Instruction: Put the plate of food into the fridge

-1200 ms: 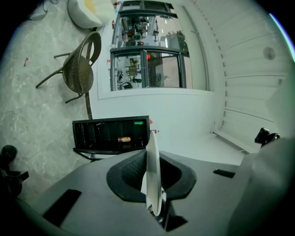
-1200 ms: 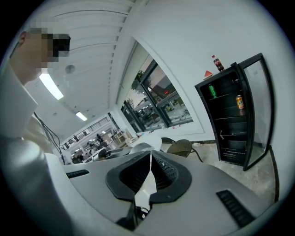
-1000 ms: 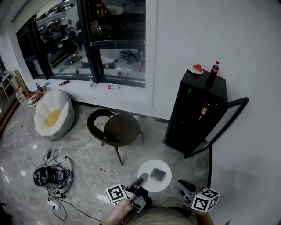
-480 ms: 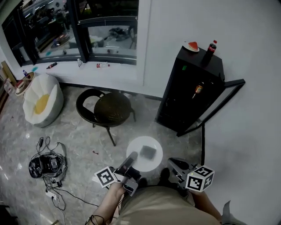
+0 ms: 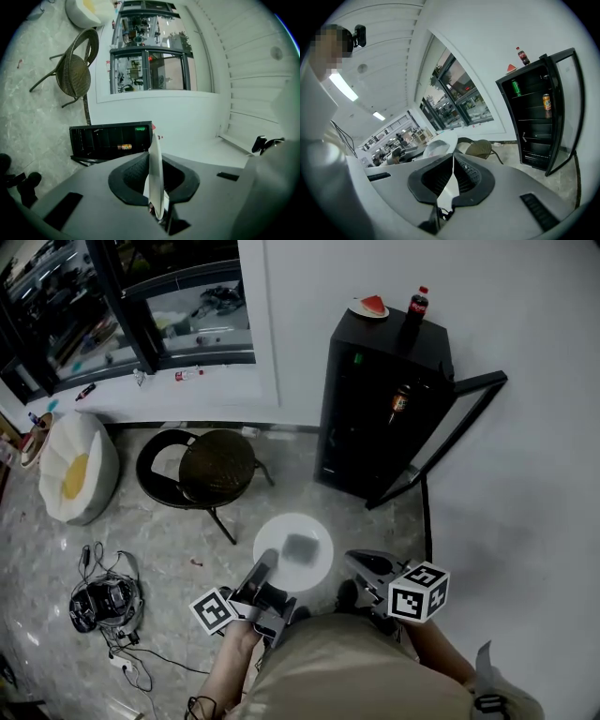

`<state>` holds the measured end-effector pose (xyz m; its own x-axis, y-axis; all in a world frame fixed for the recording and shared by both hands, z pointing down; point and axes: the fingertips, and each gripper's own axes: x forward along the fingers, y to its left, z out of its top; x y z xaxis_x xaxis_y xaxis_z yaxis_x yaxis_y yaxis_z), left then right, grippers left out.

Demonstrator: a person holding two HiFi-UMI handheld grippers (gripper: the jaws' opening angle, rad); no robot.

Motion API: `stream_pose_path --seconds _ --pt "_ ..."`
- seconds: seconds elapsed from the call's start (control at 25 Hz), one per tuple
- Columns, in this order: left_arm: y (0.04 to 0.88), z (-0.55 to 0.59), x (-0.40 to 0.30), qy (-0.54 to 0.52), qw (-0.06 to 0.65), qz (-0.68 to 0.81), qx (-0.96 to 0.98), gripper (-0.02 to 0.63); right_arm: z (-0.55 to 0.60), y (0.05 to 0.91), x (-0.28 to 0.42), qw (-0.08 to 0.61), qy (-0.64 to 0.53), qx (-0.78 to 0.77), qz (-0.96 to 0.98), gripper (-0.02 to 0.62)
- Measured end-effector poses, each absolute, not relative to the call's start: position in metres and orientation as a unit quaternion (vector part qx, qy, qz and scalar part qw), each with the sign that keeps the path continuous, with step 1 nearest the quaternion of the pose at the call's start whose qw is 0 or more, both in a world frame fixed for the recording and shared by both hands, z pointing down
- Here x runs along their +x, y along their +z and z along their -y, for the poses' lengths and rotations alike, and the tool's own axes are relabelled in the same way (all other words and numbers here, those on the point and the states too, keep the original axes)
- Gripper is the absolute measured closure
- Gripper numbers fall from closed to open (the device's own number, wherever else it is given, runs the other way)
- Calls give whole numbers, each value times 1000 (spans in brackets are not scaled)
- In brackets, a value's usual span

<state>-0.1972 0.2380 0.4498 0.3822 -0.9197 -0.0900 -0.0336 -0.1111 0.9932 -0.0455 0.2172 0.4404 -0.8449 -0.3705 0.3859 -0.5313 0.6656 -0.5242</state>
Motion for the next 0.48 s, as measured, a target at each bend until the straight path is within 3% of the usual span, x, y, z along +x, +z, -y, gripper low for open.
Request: stream_pose_path --seconds 0.48 --pt "438 -184 -151 -402 538 395 627 581 -161 441 0 113 341 242 901 572"
